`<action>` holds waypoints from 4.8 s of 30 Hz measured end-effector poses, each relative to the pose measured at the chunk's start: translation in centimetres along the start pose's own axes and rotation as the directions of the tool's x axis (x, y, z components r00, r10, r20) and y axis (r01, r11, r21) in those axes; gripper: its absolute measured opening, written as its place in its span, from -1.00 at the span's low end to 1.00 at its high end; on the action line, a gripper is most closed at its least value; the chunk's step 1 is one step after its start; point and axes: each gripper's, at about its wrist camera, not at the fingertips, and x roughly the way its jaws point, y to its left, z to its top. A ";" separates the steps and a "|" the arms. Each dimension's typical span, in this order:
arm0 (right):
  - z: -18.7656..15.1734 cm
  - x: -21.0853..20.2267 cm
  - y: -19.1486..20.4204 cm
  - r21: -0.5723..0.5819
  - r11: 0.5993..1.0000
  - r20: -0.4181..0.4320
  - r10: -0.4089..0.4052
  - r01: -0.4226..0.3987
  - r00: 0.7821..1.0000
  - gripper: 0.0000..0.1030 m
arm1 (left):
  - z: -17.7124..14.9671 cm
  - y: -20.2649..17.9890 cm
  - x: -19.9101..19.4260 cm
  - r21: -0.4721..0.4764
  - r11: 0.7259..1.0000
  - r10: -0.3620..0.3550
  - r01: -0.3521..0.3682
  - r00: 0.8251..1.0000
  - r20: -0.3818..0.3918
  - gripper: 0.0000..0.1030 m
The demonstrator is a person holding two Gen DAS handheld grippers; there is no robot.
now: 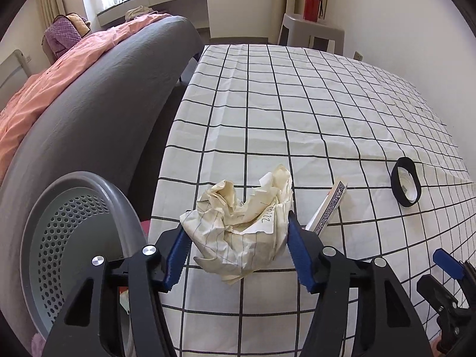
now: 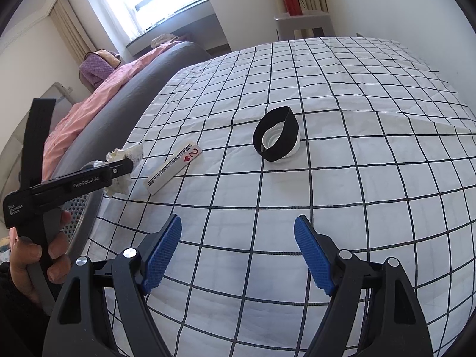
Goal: Collect trash
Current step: 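Grasp the crumpled tissue with the left tool, then grasp the playing card with the right tool while the left tool holds the tissue, then carry the tissue and playing card over the grey basket, then open both tools to drop the tissue and card into the basket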
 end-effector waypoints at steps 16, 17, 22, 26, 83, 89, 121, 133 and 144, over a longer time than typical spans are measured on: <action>1.5 2.4 5.5 -0.140 0.989 -0.042 0.030 -0.035 0.999 0.49 | -3.2 4.6 -7.1 -0.038 0.999 0.037 -0.032 0.990 0.136 0.14; 1.9 2.7 5.7 -0.159 0.986 -0.047 0.034 -0.041 0.998 0.50 | -3.3 4.9 -7.3 -0.045 0.998 0.038 -0.032 0.990 0.139 0.14; 3.7 4.6 6.7 -0.266 0.961 -0.085 0.050 -0.071 0.995 0.62 | -3.5 5.8 -7.9 -0.073 0.996 0.053 -0.043 0.987 0.148 0.14; 4.8 6.2 7.2 -0.329 0.938 -0.129 0.069 -0.109 0.989 0.70 | -3.1 6.2 -8.1 -0.088 0.995 0.063 -0.049 0.985 0.158 0.14; 0.3 4.2 13.7 -0.339 0.938 -0.102 0.042 -0.074 0.994 0.63 | -6.2 11.6 -10.4 -0.157 0.984 0.111 -0.085 0.980 0.164 0.15; -0.7 3.7 17.5 -0.332 0.939 -0.077 0.068 -0.090 0.995 0.63 | -8.2 14.5 -10.5 -0.180 0.978 0.132 -0.106 0.981 0.141 0.15; 0.3 8.5 30.0 -0.419 0.883 -0.137 0.168 -0.211 0.976 0.85 | -11.0 24.8 -7.3 -0.295 0.947 0.152 -0.128 0.987 0.060 0.33; 0.0 7.9 29.8 -0.416 0.888 -0.125 0.160 -0.198 0.979 0.85 | -11.5 25.3 -7.9 -0.309 0.939 0.175 -0.150 0.983 0.054 0.46; -0.1 7.6 29.3 -0.404 0.893 -0.124 0.160 -0.197 0.979 0.85 | -11.5 24.9 -8.3 -0.307 0.937 0.190 -0.164 0.980 0.056 0.47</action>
